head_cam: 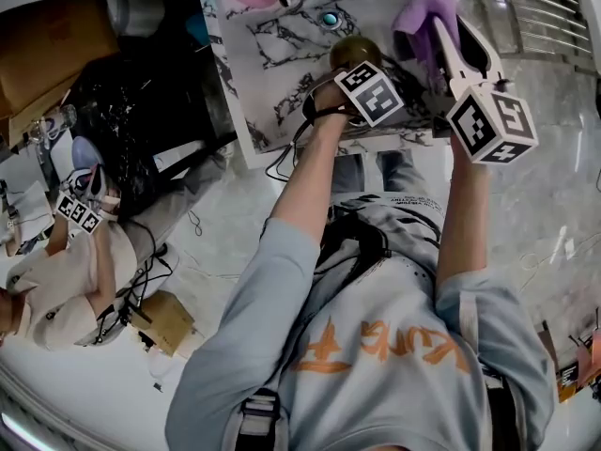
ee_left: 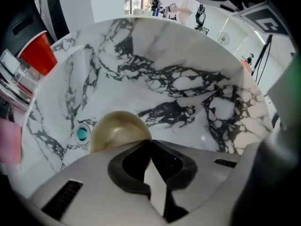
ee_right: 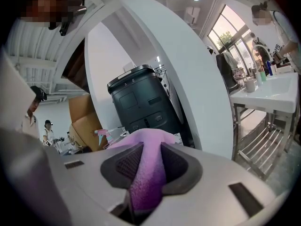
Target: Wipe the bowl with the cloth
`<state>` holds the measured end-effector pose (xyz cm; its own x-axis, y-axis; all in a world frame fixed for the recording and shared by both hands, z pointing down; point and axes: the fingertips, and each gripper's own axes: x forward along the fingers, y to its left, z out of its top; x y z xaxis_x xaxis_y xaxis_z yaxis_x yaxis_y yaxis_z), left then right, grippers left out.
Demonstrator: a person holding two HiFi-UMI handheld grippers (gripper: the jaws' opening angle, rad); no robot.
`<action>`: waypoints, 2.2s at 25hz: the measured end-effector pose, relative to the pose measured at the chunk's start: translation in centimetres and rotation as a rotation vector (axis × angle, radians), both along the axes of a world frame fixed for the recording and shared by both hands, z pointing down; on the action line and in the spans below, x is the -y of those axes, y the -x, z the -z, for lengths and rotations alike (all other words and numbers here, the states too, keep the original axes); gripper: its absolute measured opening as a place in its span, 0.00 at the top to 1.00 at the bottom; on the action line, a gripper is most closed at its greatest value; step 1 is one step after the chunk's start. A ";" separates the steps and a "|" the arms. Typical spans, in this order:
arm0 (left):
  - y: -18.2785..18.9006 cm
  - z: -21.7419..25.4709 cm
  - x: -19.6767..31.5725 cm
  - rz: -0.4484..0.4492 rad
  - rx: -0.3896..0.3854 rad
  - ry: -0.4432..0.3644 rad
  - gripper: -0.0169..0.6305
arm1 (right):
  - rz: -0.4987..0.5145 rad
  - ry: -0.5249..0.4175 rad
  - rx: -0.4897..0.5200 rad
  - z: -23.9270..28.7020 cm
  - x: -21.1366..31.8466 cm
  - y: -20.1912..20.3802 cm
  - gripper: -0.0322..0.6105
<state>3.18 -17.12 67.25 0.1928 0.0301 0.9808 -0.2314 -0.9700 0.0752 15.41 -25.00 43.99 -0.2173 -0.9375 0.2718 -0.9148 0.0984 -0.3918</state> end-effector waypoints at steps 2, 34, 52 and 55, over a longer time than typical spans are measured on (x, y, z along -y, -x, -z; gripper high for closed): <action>0.3 1.0 0.9 0.033 -0.018 -0.029 0.92 | 0.018 -0.005 -0.004 0.2 0.1 0.5 0.76; 4.0 28.8 3.9 0.624 -1.118 -0.180 0.93 | 0.273 -0.268 -0.103 12.9 1.1 3.8 0.76; 1.6 35.7 1.0 0.315 -1.277 -0.233 0.93 | 0.758 -0.441 -0.166 17.1 -3.1 11.6 0.76; 1.8 36.3 0.0 0.281 -1.329 -0.200 0.93 | 0.744 -0.453 -0.104 17.4 -3.2 11.3 0.76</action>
